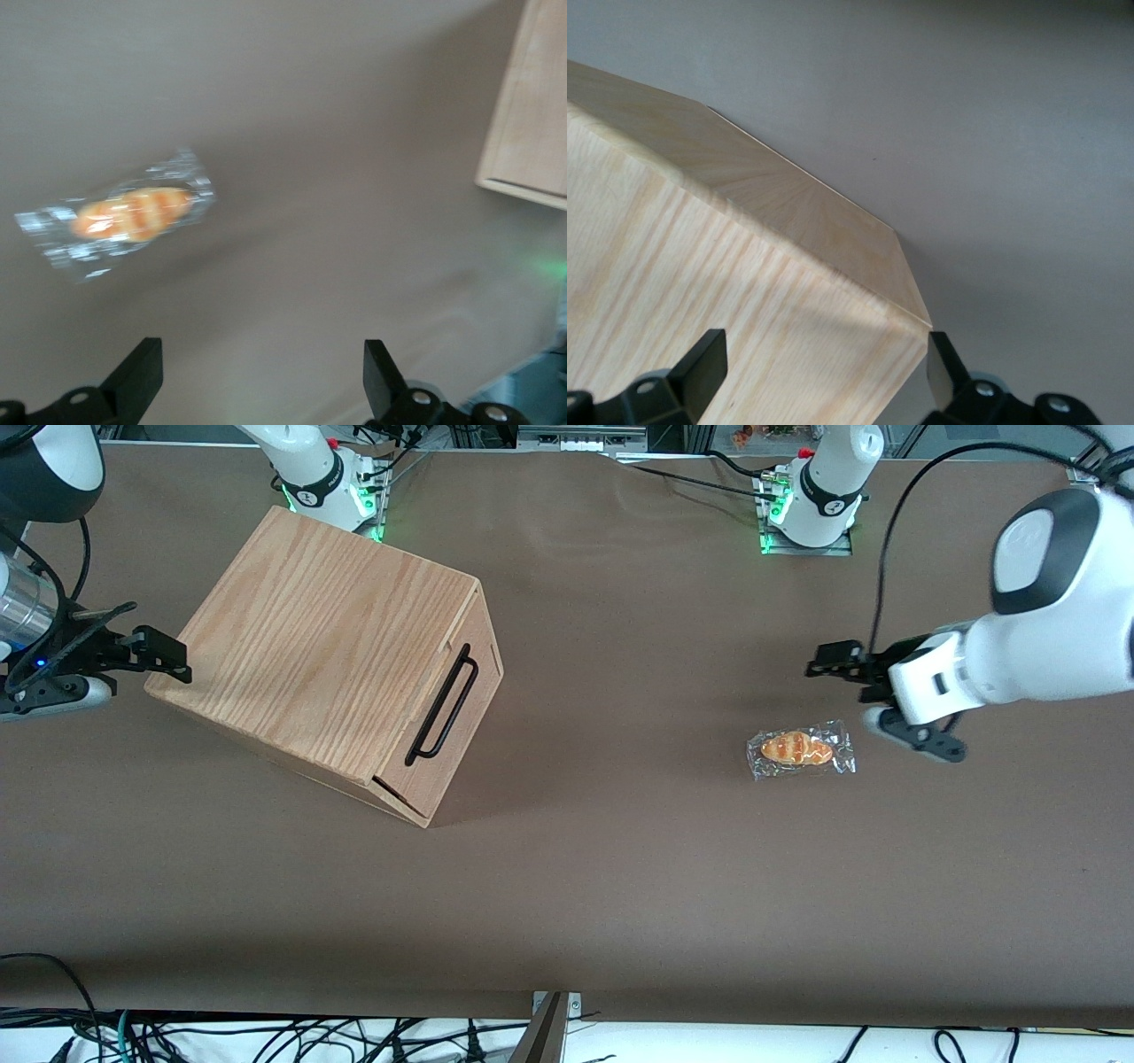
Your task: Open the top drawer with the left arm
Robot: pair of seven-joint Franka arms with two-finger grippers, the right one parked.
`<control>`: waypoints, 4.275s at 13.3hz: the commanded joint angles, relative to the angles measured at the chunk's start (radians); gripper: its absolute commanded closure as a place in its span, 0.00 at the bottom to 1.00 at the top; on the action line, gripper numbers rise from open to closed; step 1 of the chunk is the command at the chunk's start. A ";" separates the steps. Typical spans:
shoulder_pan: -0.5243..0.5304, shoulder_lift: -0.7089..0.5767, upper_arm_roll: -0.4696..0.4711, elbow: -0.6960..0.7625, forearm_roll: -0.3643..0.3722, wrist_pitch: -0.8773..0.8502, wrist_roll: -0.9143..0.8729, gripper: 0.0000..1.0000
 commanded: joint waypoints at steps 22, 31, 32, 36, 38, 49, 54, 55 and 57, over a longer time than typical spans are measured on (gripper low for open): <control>-0.658 0.350 0.020 0.154 -0.350 0.830 -0.565 0.00; -0.674 0.411 0.020 0.217 -0.249 0.830 -0.637 0.00; -0.674 0.412 0.020 0.217 -0.234 0.830 -0.637 0.00; -0.667 0.412 0.022 0.211 -0.174 0.827 -0.637 0.00; -0.660 0.411 0.023 0.207 -0.166 0.822 -0.636 0.00; -0.554 0.405 0.057 0.209 -0.163 0.804 -0.628 0.00; -0.508 0.405 0.057 0.209 -0.162 0.804 -0.627 0.00; -0.503 0.405 0.057 0.209 -0.162 0.802 -0.627 0.00; -0.499 0.405 0.057 0.204 -0.162 0.802 -0.613 0.00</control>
